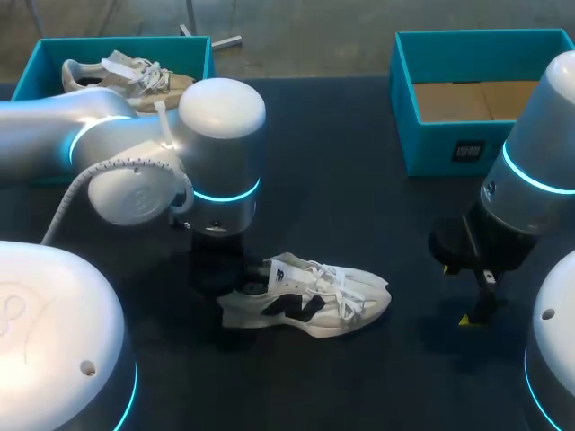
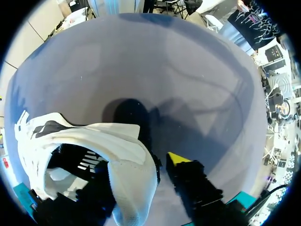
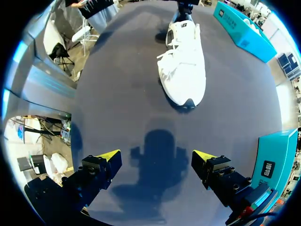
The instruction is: Take the shoe out of the shoebox, open the shoe tongue, remove and reinsert the insole, then place the shoe into the shoebox
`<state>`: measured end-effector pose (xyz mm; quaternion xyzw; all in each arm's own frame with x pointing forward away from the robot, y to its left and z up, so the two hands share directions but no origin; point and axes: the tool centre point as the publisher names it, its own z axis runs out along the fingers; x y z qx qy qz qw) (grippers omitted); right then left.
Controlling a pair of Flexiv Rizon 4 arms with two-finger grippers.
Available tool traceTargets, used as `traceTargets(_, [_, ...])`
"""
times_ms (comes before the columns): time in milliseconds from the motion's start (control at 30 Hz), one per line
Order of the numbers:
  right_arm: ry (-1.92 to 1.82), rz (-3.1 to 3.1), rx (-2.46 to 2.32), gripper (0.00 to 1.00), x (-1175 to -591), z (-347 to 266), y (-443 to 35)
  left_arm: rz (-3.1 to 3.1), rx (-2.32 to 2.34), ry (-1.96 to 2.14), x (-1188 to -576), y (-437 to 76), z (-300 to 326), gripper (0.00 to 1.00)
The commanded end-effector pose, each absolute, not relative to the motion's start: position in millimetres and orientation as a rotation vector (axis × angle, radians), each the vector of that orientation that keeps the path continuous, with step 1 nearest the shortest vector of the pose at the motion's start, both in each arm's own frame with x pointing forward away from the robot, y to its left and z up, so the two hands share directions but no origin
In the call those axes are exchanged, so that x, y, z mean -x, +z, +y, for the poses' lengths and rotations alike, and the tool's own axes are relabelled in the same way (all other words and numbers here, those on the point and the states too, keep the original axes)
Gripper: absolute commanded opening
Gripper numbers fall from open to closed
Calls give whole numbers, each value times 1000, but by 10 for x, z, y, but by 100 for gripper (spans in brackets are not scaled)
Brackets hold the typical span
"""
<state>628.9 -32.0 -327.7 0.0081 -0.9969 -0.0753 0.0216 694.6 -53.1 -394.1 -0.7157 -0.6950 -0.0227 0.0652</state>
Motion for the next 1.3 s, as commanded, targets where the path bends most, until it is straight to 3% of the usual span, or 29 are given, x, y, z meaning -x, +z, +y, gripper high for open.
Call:
traceTargets(33, [-232,-3092,-24,100,-6279,-318,-3290,-2102,2166,-66,-6935,-3914,-508,79])
traceTargets(100, [-232,-3092,-24,100,-6279,-318,-3290,-2103,2170,-61,-6929,-3895,-507,93])
traceTargets(200, [-232,-3092,-24,100,-6279,-318,-3290,-2117,2176,-36,-6912,-3860,-496,99])
traceTargets(1000, [-232,-3092,-24,100,-6279,-318,-3290,-2121,2178,-27,-6909,-3844,-489,100])
traceTargets(1067, [-232,-3092,-24,100,-6279,-318,-3290,-2168,2278,162,-6831,-3252,-480,100])
traceTargets(1300, [-232,-3092,-24,100,-6279,-318,-3290,-2168,2291,159,-6818,-3199,-529,100])
